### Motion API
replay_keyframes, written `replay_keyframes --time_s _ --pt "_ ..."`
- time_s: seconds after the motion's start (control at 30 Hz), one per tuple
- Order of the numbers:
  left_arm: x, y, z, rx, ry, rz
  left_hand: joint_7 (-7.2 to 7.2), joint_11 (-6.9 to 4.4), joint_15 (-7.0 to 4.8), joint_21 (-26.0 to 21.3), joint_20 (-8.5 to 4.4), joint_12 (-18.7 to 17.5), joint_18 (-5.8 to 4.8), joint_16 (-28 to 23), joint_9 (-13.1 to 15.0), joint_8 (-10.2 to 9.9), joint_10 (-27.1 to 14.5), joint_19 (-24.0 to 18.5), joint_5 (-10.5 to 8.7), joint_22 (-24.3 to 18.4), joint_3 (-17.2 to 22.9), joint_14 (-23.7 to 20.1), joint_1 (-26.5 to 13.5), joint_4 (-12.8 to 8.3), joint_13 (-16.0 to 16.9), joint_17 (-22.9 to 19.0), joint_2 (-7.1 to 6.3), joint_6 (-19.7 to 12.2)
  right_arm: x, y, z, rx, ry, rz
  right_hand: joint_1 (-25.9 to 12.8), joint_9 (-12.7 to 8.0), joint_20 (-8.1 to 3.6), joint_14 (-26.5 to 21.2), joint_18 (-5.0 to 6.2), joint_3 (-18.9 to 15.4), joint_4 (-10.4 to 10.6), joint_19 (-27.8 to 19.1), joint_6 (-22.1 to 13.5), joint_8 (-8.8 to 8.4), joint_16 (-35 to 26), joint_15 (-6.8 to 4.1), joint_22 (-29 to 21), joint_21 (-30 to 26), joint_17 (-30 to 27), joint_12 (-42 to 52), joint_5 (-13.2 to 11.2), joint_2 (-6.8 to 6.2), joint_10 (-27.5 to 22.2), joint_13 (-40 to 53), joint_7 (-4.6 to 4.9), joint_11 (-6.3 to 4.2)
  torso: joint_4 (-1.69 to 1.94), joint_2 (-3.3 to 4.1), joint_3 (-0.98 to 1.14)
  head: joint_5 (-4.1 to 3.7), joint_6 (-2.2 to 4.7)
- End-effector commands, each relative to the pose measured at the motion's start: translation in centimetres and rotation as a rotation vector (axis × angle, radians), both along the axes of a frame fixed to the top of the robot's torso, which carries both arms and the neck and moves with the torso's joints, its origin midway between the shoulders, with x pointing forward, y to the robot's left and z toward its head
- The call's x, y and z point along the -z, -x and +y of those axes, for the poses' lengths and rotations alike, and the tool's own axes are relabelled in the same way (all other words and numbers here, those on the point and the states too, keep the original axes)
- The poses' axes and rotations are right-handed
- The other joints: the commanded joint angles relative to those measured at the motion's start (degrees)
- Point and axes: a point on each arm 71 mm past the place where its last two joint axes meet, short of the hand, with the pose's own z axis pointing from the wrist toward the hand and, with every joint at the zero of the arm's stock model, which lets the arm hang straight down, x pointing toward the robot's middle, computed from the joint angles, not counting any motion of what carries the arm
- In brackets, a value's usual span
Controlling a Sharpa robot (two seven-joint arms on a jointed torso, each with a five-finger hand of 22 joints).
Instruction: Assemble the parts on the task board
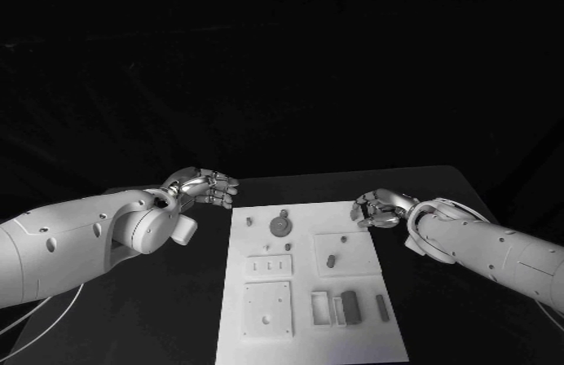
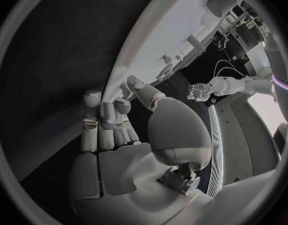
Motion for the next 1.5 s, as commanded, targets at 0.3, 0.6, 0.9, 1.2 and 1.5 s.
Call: replay_keyframes --time_s 0.3,0.6,0.9,1.2,1.5 --pt "-0.06 0.04 -0.3 0.018 0.004 -0.001 0.39 0.13 0.3 -0.37 0.02 0.32 0.97 -0.26 0.09 0.14 0.2 -0.41 0.22 0.09 -0.37 0.28 -0.3 0.13 0.18 0.11 0.14 0.32 0.43 0.18 0.35 -0.023 0.001 0.001 -0.16 0.3 -0.37 0.97 2.24 -0.09 0.12 0.33 1.33 0.86 0.71 -0.43 1.16 0.58 0.91 0.58 0.41 0.87 0.33 0.01 -0.03 -0.61 -0.12 -0.01 0.08 0.52 -0.18" --pt "-0.08 0.03 -0.35 0.018 0.005 -0.004 0.37 0.15 0.3 -0.38 0.01 0.32 0.98 -0.29 0.12 0.14 0.13 -0.4 0.22 0.09 -0.36 0.28 -0.3 0.14 0.27 0.14 0.19 0.37 0.6 0.15 0.59 -0.022 -0.004 0.001 -0.19 0.32 -0.42 1.13 2.24 -0.12 0.12 0.37 1.34 0.9 0.83 -0.47 1.17 0.67 1.07 0.64 0.33 0.87 0.39 0.03 -0.09 -0.67 -0.13 -0.04 0.1 0.55 -0.25" --pt "-0.06 0.07 -0.46 0.023 0.006 -0.001 0.37 0.16 0.3 -0.38 0.01 0.32 0.98 -0.31 0.13 0.13 0.08 -0.39 0.22 0.1 -0.37 0.3 -0.3 0.14 0.33 0.17 0.2 0.4 0.47 -0.06 0.76 -0.011 -0.01 -0.024 -0.25 0.32 -0.45 1.28 2.24 -0.1 0.15 0.4 1.29 0.91 0.93 -0.51 1.16 0.74 1.24 0.69 0.28 1.08 0.42 0.04 -0.14 -0.72 -0.06 -0.03 0.01 0.52 -0.28" --pt "-0.09 0.15 -0.48 0.023 0.008 -0.004 0.36 0.17 0.29 -0.38 0.0 0.34 0.99 -0.32 0.14 0.12 0.05 -0.37 0.23 0.11 -0.35 0.34 -0.28 0.14 0.41 0.2 0.23 0.42 0.58 -0.1 1.13 -0.016 -0.012 -0.022 -0.32 0.32 -0.48 1.32 2.24 -0.1 0.16 0.4 1.24 0.91 0.99 -0.54 1.16 0.78 1.28 0.71 0.26 1.18 0.44 0.05 -0.15 -0.73 -0.07 0.02 0.0 0.53 -0.28" --pt "-0.08 0.17 -0.45 0.024 0.008 -0.002 0.36 0.17 0.28 -0.38 0.0 0.35 0.99 -0.34 0.15 0.1 0.01 -0.35 0.22 0.11 -0.37 0.36 -0.29 0.13 0.48 0.23 0.21 0.41 0.6 -0.14 1.29 -0.021 -0.013 -0.023 -0.45 0.51 -0.57 1.44 2.24 0.11 0.14 0.39 1.89 1.37 1.15 -0.56 1.14 0.93 1.42 0.79 0.29 2.17 0.48 0.07 -0.12 -0.71 -0.08 -0.03 0.04 0.53 -0.42"
